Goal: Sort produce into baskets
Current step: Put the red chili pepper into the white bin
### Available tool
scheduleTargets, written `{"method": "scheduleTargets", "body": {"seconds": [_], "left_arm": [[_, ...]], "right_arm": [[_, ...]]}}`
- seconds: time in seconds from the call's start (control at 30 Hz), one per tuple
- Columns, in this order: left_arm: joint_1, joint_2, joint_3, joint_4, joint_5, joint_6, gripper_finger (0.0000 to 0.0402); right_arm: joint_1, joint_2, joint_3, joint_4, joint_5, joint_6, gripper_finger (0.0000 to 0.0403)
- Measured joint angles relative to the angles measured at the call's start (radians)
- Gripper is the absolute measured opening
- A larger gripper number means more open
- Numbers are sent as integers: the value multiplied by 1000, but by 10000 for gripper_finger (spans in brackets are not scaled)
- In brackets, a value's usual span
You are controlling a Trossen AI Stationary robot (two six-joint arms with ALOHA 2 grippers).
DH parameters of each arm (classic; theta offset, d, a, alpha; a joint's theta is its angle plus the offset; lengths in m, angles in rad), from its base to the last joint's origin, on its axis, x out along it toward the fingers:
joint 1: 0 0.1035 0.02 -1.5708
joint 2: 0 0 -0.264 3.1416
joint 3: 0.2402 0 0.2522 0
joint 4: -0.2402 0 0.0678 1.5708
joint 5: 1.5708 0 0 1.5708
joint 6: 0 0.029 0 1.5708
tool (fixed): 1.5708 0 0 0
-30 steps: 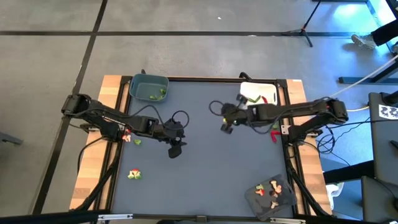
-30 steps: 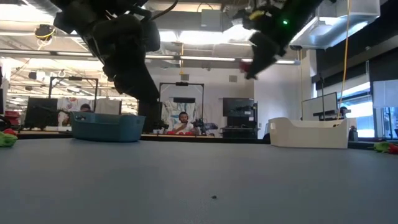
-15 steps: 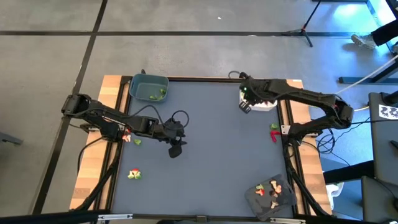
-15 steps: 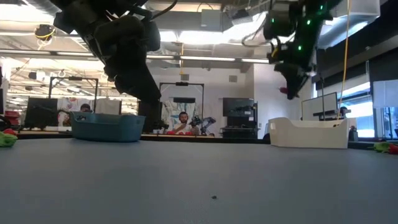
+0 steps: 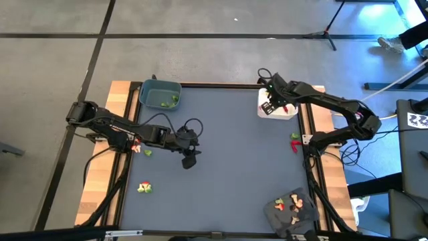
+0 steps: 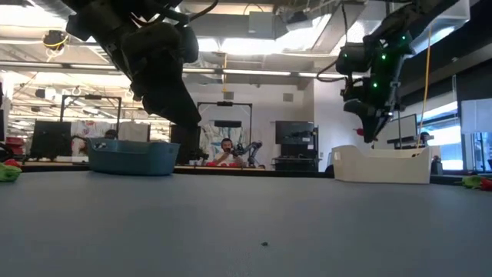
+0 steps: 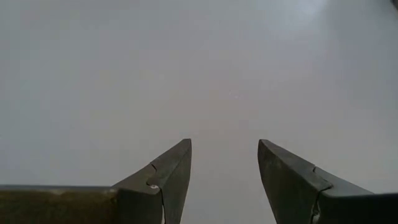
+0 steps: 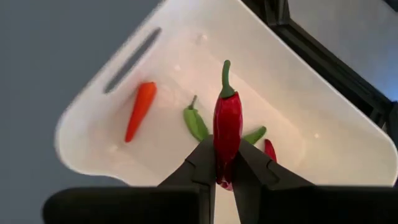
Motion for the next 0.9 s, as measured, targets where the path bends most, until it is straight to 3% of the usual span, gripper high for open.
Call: {"method": "scheduleTargets", "body": {"seconds": [0.17,0.47,0.9], "left_arm": [[0,0,0,0,0,0,180],[0,0,0,0,0,-1,180],[0,0,0,40,0,0,180]], "right_arm": [[-23,0,-16,8,0,1,52],[-5,-1,-16,-131,-25,-45,155],[266,-16,-15,-444,-36,162,163]]}}
